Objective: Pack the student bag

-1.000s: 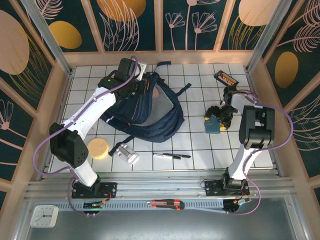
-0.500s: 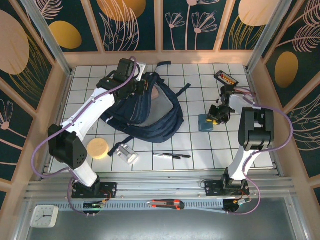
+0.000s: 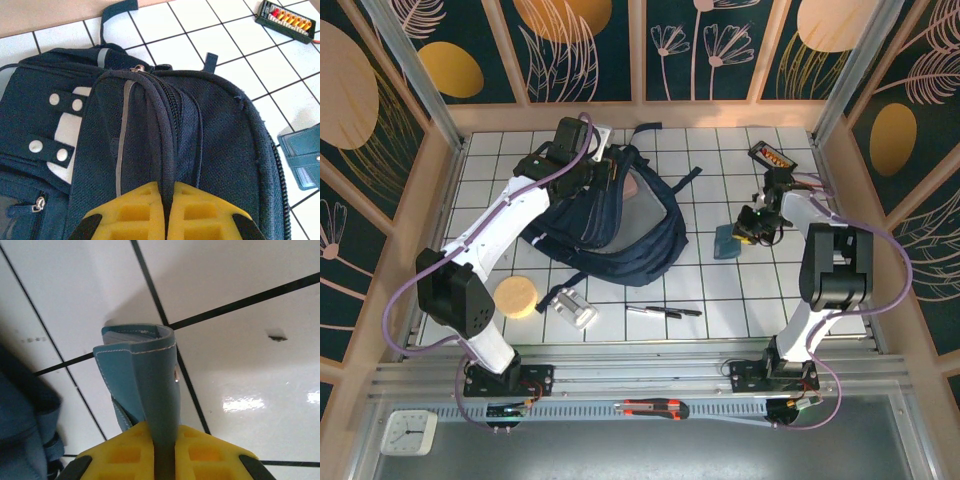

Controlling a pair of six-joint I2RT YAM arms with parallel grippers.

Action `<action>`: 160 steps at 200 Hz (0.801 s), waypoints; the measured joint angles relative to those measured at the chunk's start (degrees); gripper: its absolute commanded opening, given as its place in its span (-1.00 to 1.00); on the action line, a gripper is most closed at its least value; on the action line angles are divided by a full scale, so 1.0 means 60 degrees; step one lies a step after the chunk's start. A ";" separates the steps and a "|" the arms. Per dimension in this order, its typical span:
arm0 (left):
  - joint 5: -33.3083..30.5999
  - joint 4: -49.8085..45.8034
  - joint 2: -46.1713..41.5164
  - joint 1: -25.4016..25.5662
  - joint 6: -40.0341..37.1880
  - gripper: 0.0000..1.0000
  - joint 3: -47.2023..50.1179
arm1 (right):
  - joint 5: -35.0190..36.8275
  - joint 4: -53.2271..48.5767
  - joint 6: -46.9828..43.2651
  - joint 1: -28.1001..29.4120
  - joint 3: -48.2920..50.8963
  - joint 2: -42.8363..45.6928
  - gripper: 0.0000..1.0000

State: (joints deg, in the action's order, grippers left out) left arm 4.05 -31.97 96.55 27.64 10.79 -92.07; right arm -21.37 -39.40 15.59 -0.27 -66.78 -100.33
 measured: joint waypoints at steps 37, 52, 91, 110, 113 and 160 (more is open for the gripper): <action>0.0029 -0.0004 0.0000 0.0000 0.0146 -1.00 0.0000 | -0.0590 -0.0153 0.0076 -0.0331 -0.0127 0.0597 -0.88; 0.0066 -0.0018 0.0000 0.0000 0.0186 -1.00 -0.0015 | -0.0841 -0.0324 0.0200 -0.0408 -0.0419 0.0787 -0.88; 0.0182 -0.0171 0.0004 -0.0029 0.0302 -1.00 -0.0157 | -0.1887 -0.0463 0.0798 -0.0328 -0.1643 0.1100 -0.84; 0.0255 -0.0222 0.0022 -0.0062 0.0372 -1.00 -0.0244 | -0.2386 -0.0270 0.1322 0.0004 -0.2153 0.1162 -0.80; 0.0259 -0.0229 0.0025 -0.0062 0.0393 -1.00 -0.0259 | -0.2455 -0.0226 0.1439 0.0091 -0.2208 0.1162 -0.79; 0.0328 -0.0404 0.0095 -0.0062 0.0441 -1.00 -0.0492 | -0.3483 0.1319 0.3177 0.2269 -0.2594 0.0710 -0.77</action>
State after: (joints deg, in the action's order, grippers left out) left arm 6.02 -34.39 97.12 27.27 13.43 -95.02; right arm -42.26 -31.48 34.65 13.34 -82.35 -96.07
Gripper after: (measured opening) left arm 0.062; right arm 0.116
